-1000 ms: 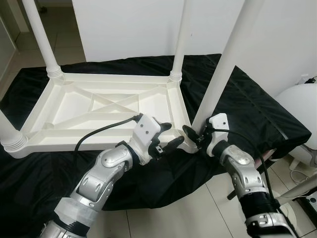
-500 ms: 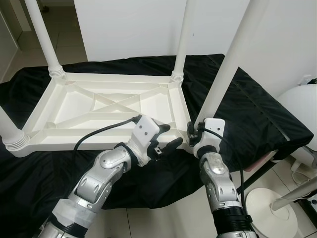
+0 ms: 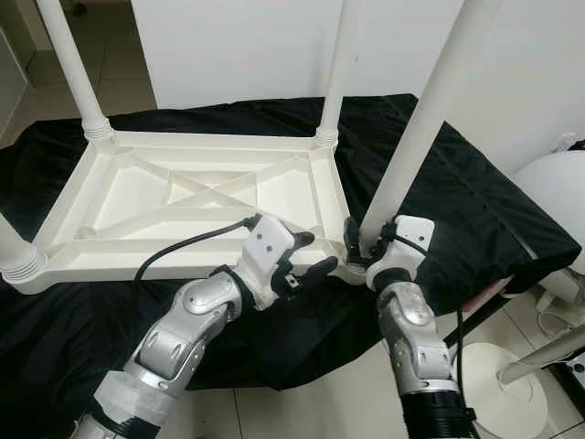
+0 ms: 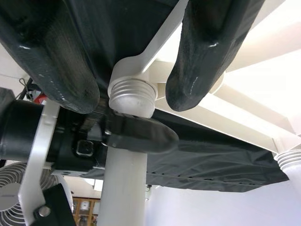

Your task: Building children table

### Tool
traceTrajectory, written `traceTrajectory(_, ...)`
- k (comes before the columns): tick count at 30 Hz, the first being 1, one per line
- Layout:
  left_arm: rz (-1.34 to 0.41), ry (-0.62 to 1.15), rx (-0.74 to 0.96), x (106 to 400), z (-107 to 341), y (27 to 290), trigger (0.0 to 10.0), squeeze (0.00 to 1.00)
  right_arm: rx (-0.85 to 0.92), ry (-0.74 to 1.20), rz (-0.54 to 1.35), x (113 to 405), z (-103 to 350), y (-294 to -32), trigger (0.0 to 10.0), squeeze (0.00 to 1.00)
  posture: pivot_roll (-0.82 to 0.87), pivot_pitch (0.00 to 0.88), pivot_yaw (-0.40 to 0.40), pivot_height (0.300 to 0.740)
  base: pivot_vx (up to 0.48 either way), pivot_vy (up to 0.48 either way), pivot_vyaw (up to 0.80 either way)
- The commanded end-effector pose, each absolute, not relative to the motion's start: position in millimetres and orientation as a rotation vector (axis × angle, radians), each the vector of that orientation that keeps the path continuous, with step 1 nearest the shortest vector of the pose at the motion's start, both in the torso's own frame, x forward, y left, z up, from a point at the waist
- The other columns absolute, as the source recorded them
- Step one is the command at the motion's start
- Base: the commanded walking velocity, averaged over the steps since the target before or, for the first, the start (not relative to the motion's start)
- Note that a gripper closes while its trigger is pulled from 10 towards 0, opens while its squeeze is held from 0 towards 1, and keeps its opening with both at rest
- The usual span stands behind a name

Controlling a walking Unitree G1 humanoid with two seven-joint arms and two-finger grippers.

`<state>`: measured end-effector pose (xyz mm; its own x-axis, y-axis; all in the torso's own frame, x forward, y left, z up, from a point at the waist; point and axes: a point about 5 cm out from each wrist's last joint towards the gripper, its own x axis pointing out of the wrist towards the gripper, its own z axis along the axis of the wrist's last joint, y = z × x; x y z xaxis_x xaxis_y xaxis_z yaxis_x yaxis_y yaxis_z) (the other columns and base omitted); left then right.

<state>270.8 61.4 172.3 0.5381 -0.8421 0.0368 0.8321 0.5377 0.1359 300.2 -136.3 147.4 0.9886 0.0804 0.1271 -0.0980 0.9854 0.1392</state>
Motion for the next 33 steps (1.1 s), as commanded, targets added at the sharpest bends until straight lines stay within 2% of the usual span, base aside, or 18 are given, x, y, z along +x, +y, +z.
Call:
traceTrajectory(1, -1.054, -0.092, 0.101, 266, 171, 59, 10.0, 0.00, 0.161, -0.106, 0.165, 296, 145, -136, 10.0, 1.00, -0.03, 0.049, -0.045, 0.740, 0.000, 0.000, 0.00)
traceTrajectory(2, -1.053, -0.090, 0.103, 266, 171, 59, 10.0, 0.00, 0.158, -0.106, 0.269, 293, 145, -134, 10.0, 0.00, -0.03, 0.048, -0.049, 0.740, 0.000, 0.000, 0.00)
traceTrajectory(6, -1.052, -0.089, 0.106, 266, 171, 59, 10.0, 0.00, 0.104, -0.111, 0.429, 287, 144, -136, 10.0, 0.00, -0.04, 0.049, -0.052, 0.740, 0.000, 0.000, 0.00)
traceTrajectory(16, -1.083, -0.091, 0.106, 268, 173, 56, 10.0, 0.00, -0.013, -0.109, 0.550, 288, 147, -158, 10.0, 0.00, -0.06, 0.047, -0.028, 0.740, 0.000, 0.000, 0.00)
traceTrajectory(24, -1.084, -0.097, 0.112, 271, 176, 56, 10.0, 0.00, -0.104, -0.058, 0.656, 302, 142, -169, 10.0, 0.00, -0.05, 0.032, -0.019, 0.740, 0.000, 0.000, 0.00)
traceTrajectory(25, -1.083, -0.099, 0.111, 271, 176, 56, 10.0, 0.00, -0.114, -0.053, 0.679, 305, 142, -168, 7.4, 0.00, -0.05, 0.032, -0.020, 0.740, 0.000, 0.000, 0.00)
traceTrajectory(26, -1.081, -0.100, 0.112, 271, 176, 56, 10.0, 0.00, -0.129, -0.047, 0.707, 310, 142, -166, 4.2, 0.00, -0.04, 0.029, -0.022, 0.740, 0.000, 0.000, 0.00)
traceTrajectory(28, -1.080, -0.101, 0.113, 271, 176, 56, 10.0, 0.00, -0.139, -0.044, 0.723, 312, 141, -164, 4.2, 0.00, -0.04, 0.028, -0.023, 0.740, 0.000, 0.000, 0.00)
traceTrajectory(29, -1.079, -0.102, 0.114, 271, 176, 56, 10.0, 0.00, -0.147, -0.037, 0.729, 316, 141, -163, 0.0, 0.00, -0.04, 0.028, -0.023, 0.740, 0.000, 0.000, 0.00)
traceTrajectory(33, -1.077, -0.103, 0.114, 271, 176, 56, 10.0, 0.00, -0.166, -0.027, 0.741, 321, 140, -162, 0.0, 0.00, -0.04, 0.020, -0.025, 0.740, 0.000, 0.000, 0.00)
